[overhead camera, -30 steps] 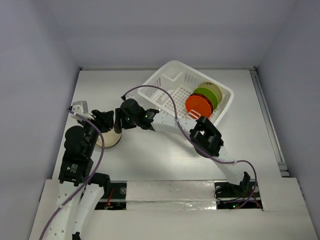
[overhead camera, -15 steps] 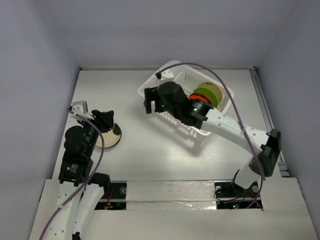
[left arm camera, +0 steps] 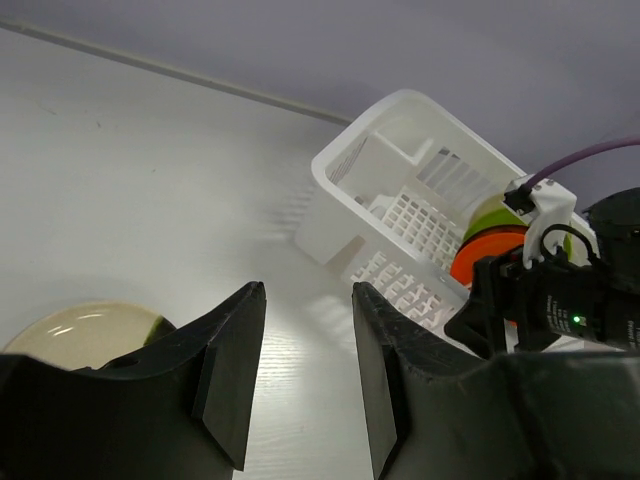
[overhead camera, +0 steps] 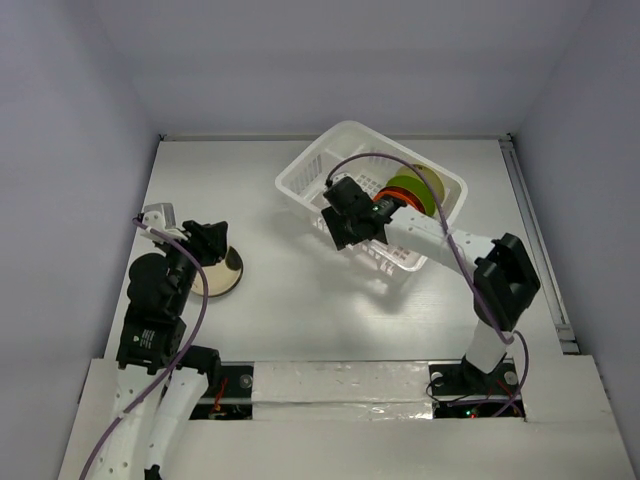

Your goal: Unload the plates from the dish rack

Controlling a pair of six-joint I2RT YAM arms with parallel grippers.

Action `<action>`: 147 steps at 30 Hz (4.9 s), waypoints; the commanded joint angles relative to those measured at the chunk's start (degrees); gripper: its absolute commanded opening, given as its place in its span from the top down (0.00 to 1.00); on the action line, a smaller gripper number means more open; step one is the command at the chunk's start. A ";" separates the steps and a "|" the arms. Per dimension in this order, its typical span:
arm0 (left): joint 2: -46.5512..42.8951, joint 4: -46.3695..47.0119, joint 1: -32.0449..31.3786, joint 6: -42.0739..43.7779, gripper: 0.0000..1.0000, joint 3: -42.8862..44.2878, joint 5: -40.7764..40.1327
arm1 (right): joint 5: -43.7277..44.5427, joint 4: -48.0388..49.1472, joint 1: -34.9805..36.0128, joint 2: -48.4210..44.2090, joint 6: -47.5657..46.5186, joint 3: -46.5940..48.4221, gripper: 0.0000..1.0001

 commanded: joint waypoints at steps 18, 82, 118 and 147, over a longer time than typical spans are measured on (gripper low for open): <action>-1.50 1.51 -1.34 0.05 0.62 1.79 0.81 | -1.97 3.17 -10.38 -0.75 14.47 -1.95 0.94; -1.59 2.13 -0.73 -0.12 0.61 1.70 1.25 | -28.69 58.72 12.56 35.02 58.24 8.87 0.55; -0.97 2.48 -0.73 -0.12 0.61 1.26 2.13 | -6.44 51.34 5.27 9.79 48.40 -20.23 0.37; -3.08 1.42 -2.83 -0.04 0.90 1.08 1.34 | 26.43 -27.12 -4.40 -32.40 25.73 -5.37 0.91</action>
